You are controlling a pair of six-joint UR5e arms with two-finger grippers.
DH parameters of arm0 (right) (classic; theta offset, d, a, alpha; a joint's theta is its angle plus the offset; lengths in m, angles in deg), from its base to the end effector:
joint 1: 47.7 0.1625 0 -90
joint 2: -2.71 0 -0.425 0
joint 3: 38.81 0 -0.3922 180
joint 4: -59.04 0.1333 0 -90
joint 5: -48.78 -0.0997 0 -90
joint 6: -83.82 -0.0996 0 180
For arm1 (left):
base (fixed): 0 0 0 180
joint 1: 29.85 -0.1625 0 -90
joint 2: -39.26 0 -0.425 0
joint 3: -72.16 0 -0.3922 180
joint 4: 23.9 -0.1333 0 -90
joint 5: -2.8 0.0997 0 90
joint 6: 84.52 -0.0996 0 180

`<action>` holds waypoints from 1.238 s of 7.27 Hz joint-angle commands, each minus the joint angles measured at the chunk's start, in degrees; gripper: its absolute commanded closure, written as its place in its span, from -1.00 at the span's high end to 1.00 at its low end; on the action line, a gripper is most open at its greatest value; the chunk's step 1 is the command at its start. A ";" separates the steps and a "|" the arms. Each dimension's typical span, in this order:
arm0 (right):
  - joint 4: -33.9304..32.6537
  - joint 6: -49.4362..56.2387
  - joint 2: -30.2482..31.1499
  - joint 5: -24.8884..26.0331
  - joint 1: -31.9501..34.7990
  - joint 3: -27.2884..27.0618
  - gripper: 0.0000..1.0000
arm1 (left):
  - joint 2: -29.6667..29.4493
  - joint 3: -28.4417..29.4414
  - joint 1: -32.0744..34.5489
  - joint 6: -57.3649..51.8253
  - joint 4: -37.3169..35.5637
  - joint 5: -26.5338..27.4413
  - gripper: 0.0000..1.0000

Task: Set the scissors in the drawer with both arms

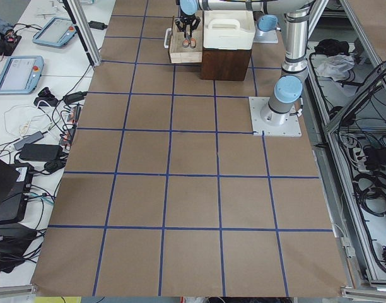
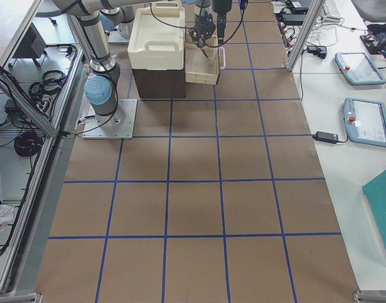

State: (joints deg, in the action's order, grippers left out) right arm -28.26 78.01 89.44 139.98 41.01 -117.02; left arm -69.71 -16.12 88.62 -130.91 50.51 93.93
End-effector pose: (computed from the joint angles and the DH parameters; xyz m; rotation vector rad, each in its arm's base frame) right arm 0.1194 -0.5242 0.5560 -0.1949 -3.1145 0.1598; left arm -0.4060 -0.4732 0.3457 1.9005 2.4823 0.0495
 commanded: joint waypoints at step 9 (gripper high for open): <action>0.11 -0.25 0.98 -1.89 0.76 -3.87 1.00 | -2.73 -2.16 1.15 0.52 -3.12 -4.00 0.27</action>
State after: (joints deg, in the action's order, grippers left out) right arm -28.18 77.77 90.41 138.10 41.74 -120.82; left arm -72.01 -18.22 89.76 -130.32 47.73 92.32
